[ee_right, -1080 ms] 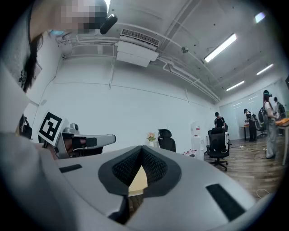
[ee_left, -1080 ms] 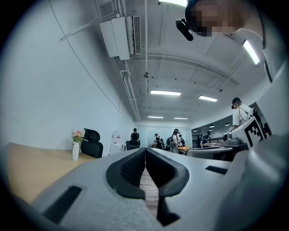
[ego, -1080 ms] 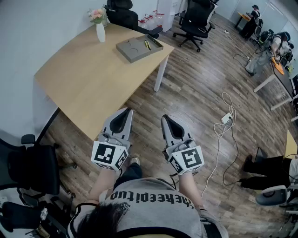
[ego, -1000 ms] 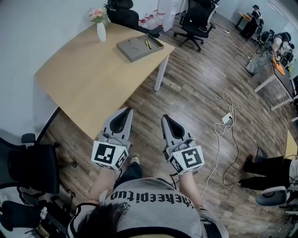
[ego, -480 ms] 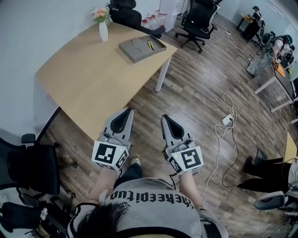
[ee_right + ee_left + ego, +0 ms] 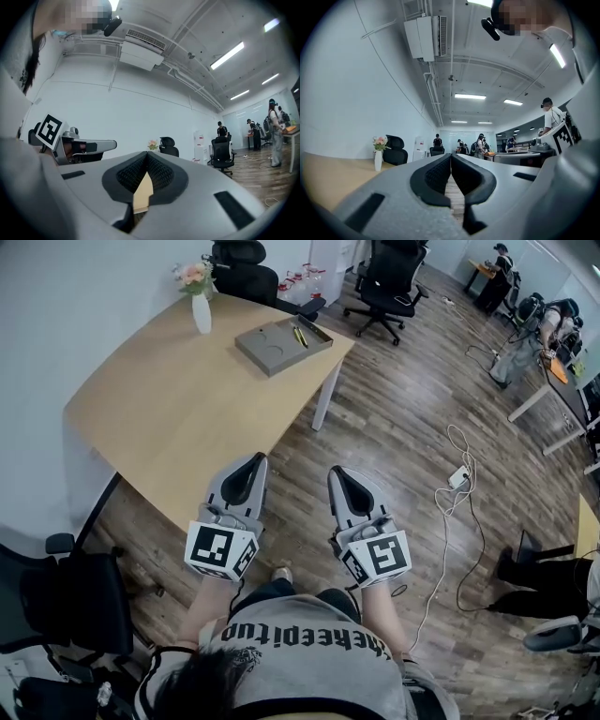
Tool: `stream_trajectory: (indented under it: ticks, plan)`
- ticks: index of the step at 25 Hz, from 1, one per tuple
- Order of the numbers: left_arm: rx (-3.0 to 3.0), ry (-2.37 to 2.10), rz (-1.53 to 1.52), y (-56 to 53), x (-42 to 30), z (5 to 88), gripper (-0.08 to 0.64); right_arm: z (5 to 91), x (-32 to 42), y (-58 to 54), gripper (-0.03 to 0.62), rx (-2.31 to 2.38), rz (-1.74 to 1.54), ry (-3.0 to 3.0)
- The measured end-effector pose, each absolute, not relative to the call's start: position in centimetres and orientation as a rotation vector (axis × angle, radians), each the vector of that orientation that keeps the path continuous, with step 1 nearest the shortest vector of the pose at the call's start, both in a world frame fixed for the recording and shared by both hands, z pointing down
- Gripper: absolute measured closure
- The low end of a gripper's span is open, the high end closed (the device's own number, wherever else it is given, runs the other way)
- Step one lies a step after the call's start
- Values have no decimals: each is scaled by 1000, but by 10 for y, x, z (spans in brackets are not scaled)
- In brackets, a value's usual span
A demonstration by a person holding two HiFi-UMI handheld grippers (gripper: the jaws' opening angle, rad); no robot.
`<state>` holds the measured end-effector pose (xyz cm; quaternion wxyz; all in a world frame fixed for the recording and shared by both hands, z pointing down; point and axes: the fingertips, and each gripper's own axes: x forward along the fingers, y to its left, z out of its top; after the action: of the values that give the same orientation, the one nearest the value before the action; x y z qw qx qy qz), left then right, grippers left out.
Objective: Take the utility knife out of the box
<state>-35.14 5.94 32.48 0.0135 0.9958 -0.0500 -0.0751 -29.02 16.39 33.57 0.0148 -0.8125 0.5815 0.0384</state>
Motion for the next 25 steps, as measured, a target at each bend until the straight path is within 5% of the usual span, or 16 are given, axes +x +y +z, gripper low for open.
stream_trajectory:
  ticks: [25]
  plan:
    - [3073, -153, -234, 25, -280, 329, 541, 330, -213, 136, 586, -2519, 84, 1789]
